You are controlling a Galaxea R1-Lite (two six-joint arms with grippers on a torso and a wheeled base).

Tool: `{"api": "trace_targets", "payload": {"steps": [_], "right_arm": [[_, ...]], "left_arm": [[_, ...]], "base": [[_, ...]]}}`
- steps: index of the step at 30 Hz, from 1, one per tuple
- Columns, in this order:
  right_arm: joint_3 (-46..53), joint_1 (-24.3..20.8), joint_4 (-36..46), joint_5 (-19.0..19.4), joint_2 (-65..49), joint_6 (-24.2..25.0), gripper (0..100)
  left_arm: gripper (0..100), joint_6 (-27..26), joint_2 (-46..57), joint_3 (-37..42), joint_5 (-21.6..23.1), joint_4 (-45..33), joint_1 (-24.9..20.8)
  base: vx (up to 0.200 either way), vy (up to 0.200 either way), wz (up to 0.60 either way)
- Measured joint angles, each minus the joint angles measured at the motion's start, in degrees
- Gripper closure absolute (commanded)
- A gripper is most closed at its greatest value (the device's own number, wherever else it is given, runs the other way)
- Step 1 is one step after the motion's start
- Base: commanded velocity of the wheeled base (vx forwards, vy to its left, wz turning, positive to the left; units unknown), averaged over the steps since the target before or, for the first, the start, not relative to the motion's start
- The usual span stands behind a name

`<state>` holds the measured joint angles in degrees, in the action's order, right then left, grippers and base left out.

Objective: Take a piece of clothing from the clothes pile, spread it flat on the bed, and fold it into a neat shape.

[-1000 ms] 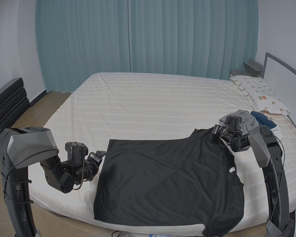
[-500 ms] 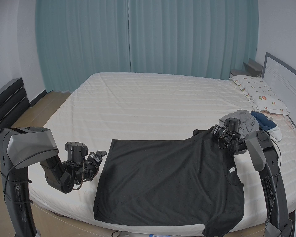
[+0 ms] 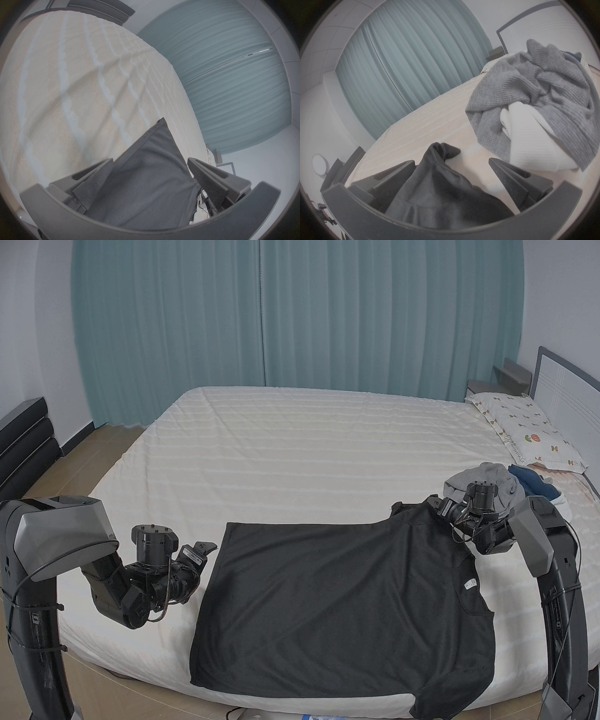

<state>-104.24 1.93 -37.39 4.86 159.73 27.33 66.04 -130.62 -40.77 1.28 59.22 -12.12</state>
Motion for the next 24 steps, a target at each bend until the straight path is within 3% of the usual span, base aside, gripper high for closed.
{"api": "trace_targets", "payload": {"steps": [9, 17, 24], "right_arm": [[10.1, 1.9, -0.4, 4.6, -5.7, 0.8, 0], [12.9, 2.5, -1.0, 5.4, -7.3, 1.1, 0], [14.2, 2.7, -1.9, 5.8, -7.4, 1.3, 0]], "left_arm": [[0, -0.8, -1.2, -10.1, 0.2, -5.5, 0.7], [0, -5.1, -6.3, -30.5, -0.1, -16.7, 1.4], [0, -10.3, -15.3, -43.8, -0.6, -21.2, 1.4]], "base": [[0.000, 0.000, 0.00], [0.000, 0.000, 0.00], [0.000, 0.000, 0.00]]}}
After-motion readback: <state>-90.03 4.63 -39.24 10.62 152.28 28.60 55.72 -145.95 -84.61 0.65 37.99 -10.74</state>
